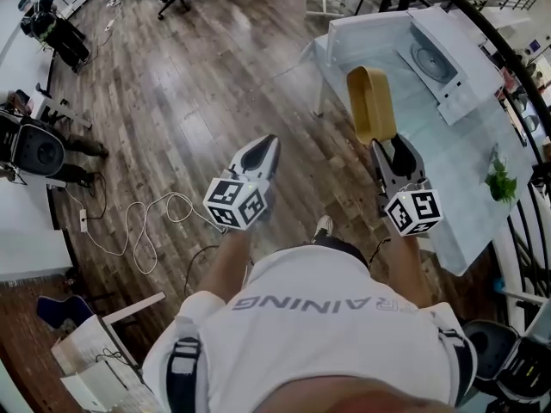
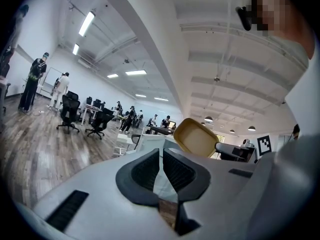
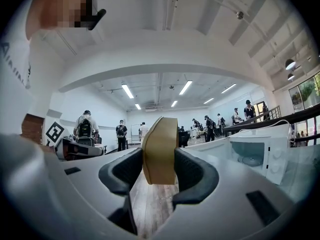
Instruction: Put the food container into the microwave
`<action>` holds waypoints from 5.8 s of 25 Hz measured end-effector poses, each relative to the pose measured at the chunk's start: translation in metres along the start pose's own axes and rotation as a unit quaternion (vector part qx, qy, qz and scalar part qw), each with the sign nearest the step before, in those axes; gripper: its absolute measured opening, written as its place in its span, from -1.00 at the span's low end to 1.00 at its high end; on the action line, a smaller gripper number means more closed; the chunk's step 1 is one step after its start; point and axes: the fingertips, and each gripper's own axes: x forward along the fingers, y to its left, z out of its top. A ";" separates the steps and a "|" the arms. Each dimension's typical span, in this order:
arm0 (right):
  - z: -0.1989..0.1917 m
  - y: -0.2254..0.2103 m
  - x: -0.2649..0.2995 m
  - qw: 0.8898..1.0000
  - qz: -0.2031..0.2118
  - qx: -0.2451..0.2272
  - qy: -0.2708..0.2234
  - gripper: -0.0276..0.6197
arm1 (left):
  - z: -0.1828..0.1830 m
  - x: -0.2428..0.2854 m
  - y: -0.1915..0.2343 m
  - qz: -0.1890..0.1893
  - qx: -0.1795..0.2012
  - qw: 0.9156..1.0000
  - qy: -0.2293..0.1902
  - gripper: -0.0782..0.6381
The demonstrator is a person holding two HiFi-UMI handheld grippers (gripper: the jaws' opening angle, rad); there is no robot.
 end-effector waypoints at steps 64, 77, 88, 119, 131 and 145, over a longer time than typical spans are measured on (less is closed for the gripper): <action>-0.063 -0.347 0.140 0.954 -0.282 0.103 0.017 -0.26 | 0.023 0.500 -0.048 -0.322 0.041 0.938 0.120 -0.64; -0.135 -0.423 0.170 0.918 -0.307 0.251 -0.002 -0.26 | 0.004 0.525 -0.060 -0.315 0.050 0.934 0.159 -0.64; -0.152 -0.494 0.182 0.884 -0.353 0.302 -0.058 -0.26 | -0.008 0.537 -0.067 -0.313 0.051 0.933 0.170 -0.64; -0.181 -0.636 0.231 0.846 -0.434 0.294 -0.102 -0.26 | -0.014 0.561 -0.070 -0.294 0.049 0.938 0.176 -0.64; -0.186 -0.639 0.226 0.837 -0.445 0.307 -0.089 -0.23 | -0.008 0.562 -0.077 -0.322 0.045 0.931 0.165 -0.64; -0.218 -0.620 0.233 0.863 -0.423 0.274 0.027 -0.04 | -0.009 0.559 -0.071 -0.328 0.025 0.930 0.165 -0.64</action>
